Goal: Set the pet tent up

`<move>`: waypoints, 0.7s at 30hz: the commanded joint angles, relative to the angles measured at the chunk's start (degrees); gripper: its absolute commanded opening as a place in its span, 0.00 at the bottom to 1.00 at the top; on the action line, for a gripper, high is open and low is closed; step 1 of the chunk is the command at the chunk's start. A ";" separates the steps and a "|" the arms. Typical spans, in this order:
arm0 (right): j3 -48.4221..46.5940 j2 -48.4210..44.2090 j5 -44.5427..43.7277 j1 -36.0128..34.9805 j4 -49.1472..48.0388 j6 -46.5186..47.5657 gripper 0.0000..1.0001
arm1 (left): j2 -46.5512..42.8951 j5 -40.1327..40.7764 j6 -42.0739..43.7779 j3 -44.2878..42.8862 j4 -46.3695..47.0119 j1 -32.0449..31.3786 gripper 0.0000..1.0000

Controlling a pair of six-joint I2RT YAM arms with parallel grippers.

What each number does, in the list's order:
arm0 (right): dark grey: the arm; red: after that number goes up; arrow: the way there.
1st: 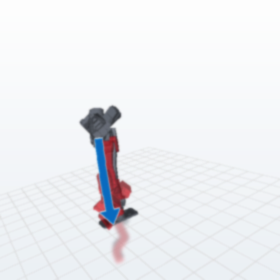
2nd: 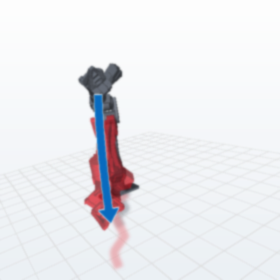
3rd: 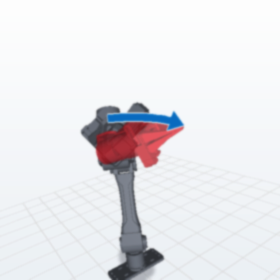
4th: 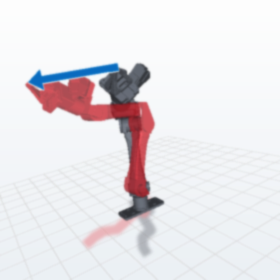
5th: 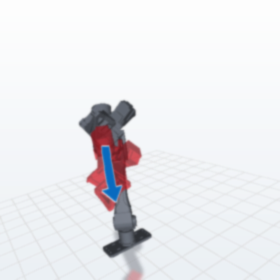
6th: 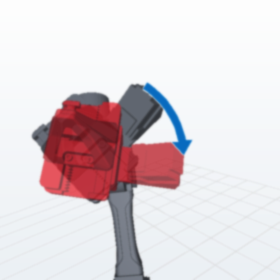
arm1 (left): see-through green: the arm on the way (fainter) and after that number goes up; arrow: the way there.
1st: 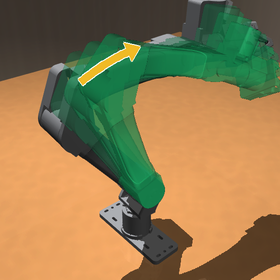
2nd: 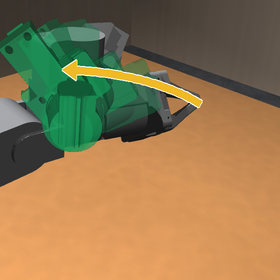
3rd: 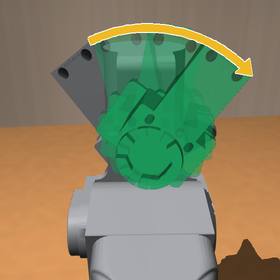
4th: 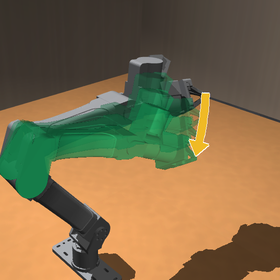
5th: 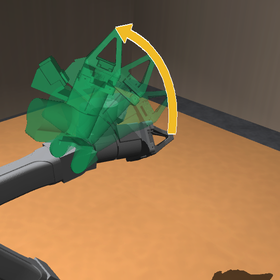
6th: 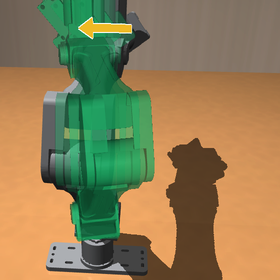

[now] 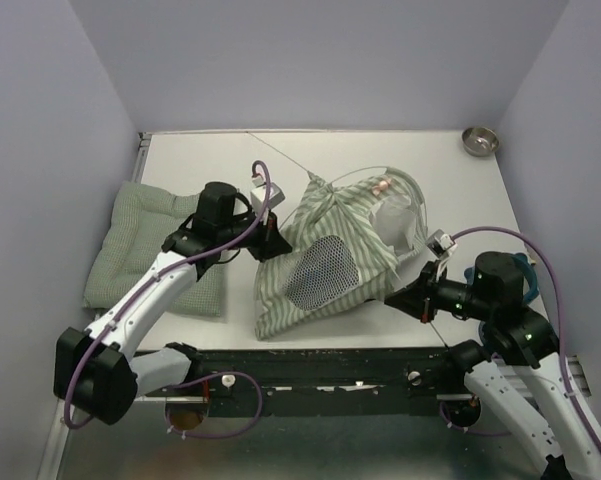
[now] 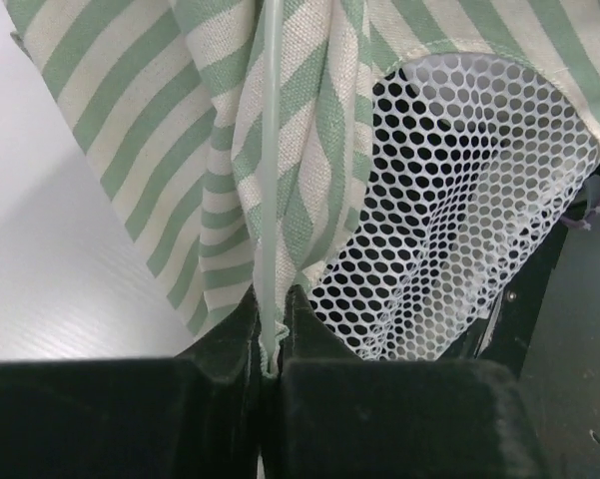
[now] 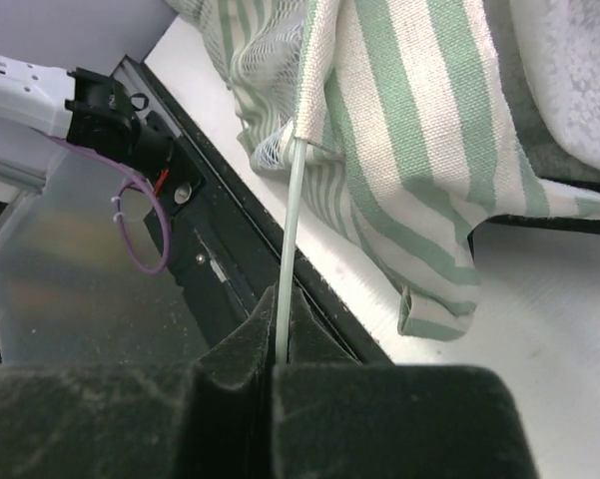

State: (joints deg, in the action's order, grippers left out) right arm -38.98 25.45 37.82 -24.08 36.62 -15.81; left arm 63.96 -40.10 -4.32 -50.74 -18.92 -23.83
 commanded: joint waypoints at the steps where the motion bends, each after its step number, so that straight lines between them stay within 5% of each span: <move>1: -3.91 -0.14 -0.91 -0.18 4.07 -0.53 0.01 | 8.79 -3.05 -0.26 -5.84 8.36 -1.04 0.00; 6: -2.16 4.15 -1.34 -0.18 -6.88 -3.16 0.61 | 21.88 -0.86 9.57 -20.86 2.32 0.36 0.00; 7: -2.06 6.08 -1.70 -0.18 -9.87 -4.21 0.63 | 24.17 -0.69 11.59 -24.28 1.09 1.33 0.04; 12: -3.55 19.17 0.94 -0.18 -23.68 -12.38 0.64 | 34.71 -1.12 13.20 -46.06 -9.53 8.62 0.76; 16: -6.54 29.46 1.20 -0.62 -35.45 -19.41 0.60 | 35.63 -5.86 6.18 -53.76 -11.59 15.64 0.91; 21: -11.90 38.08 2.52 -4.57 -44.07 -24.87 0.55 | 24.74 -6.76 1.77 -44.22 -9.48 20.67 0.99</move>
State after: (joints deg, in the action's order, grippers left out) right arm -46.28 60.23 38.44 -25.65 5.19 -34.15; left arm 97.84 -45.15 1.52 -100.99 -27.55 -6.20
